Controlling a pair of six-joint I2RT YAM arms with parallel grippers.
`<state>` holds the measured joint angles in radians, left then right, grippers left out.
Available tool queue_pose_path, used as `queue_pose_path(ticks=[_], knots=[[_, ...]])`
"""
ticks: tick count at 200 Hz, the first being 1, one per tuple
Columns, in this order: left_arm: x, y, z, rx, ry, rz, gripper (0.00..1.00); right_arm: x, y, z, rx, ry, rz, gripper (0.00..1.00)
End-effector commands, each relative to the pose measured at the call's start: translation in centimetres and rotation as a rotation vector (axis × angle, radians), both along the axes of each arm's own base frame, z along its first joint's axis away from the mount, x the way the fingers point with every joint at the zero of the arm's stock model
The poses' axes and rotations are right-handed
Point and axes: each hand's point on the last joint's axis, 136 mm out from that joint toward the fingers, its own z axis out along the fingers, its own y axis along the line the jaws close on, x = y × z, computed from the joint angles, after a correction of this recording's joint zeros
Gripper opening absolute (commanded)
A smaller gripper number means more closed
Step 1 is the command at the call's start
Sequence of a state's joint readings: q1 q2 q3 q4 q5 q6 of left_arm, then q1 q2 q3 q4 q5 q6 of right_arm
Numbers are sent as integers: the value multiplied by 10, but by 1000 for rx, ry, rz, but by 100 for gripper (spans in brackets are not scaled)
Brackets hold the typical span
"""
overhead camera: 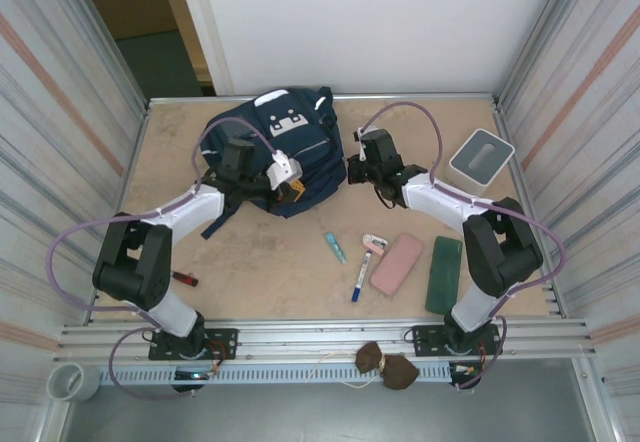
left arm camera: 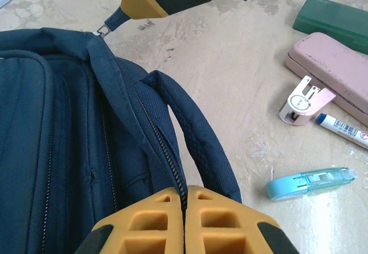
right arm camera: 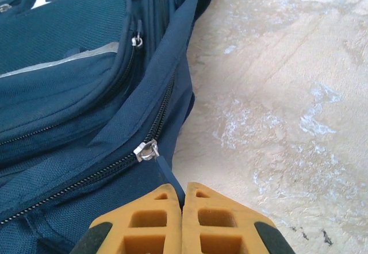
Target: Pack the student bag
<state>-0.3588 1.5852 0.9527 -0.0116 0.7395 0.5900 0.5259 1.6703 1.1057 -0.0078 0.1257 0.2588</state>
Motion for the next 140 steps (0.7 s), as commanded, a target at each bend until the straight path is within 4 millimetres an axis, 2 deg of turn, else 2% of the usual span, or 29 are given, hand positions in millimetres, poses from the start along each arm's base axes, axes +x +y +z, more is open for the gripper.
queue_pose_path(ticks=[1, 28, 40, 63, 83, 116, 140], knots=[[-24, 7, -2, 5, 50, -46, 0, 10, -45, -6, -173, -6, -155, 0], [-17, 18, -12, 57, 41, 6, 0, 11, -53, -7, -235, 6, -195, 0], [-14, 21, -14, 68, 25, 29, 0, 10, -51, -7, -224, 16, -187, 0], [-13, 18, -14, 73, 28, 29, 0, 0, -23, -2, -84, 21, -71, 0], [-12, 12, -24, 123, 42, 18, 3, -13, -1, 3, 9, 28, 11, 0], [-9, 3, -30, 169, 71, 8, 23, -28, 18, 2, 43, 31, 60, 0], [-6, -10, -20, 159, 29, -1, 42, -29, 20, -4, 39, 39, 59, 0]])
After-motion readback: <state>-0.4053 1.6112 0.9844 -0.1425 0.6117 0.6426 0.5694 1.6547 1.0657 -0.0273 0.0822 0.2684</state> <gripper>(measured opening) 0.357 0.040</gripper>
